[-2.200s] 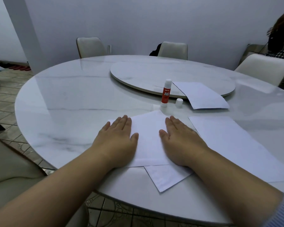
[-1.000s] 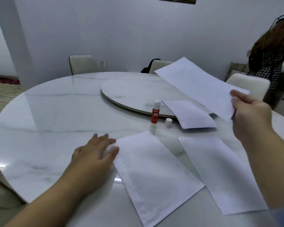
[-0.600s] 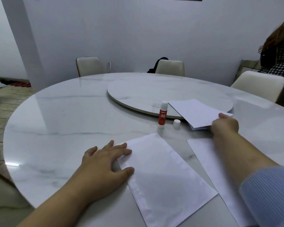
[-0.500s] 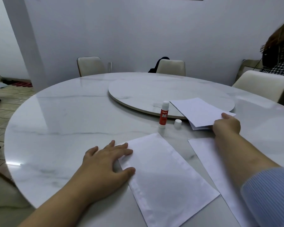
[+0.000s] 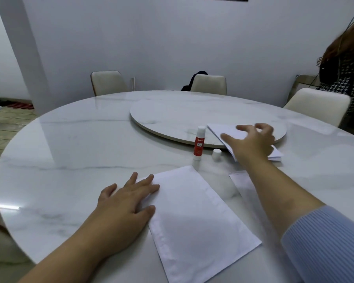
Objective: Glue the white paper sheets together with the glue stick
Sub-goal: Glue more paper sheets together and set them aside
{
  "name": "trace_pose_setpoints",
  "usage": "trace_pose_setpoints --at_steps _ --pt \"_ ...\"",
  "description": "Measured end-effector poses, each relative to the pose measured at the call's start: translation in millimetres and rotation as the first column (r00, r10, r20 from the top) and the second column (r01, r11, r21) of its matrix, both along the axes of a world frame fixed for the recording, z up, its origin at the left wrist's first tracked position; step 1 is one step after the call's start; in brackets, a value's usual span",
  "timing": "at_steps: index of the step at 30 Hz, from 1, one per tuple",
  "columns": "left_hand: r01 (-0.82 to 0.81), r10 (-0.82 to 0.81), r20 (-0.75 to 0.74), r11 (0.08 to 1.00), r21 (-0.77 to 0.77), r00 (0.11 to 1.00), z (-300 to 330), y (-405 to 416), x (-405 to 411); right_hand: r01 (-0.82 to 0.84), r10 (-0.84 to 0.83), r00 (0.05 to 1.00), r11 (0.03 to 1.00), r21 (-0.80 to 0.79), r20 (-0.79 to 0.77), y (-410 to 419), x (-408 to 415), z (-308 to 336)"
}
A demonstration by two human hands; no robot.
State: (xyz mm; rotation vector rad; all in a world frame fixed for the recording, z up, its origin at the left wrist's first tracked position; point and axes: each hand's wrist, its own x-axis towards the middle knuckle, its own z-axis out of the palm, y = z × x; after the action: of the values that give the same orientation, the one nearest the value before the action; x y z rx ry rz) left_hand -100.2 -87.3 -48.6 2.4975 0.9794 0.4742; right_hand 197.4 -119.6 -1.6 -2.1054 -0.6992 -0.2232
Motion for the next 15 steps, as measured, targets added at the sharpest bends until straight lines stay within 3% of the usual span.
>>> trace_pose_setpoints --at_steps 4,9,15 --pt "-0.008 0.008 -0.024 1.000 -0.011 1.000 0 1 1 -0.255 0.224 0.961 0.945 -0.207 -0.163 18 -19 1" --pt "-0.022 0.021 -0.056 1.000 -0.012 0.998 -1 2 3 -0.234 0.192 0.969 0.910 -0.343 -0.153 37 -31 -9" --pt "-0.015 0.018 -0.135 1.000 0.019 0.991 -3 3 4 -0.194 0.171 0.974 0.969 -0.153 -0.152 40 -39 -16"
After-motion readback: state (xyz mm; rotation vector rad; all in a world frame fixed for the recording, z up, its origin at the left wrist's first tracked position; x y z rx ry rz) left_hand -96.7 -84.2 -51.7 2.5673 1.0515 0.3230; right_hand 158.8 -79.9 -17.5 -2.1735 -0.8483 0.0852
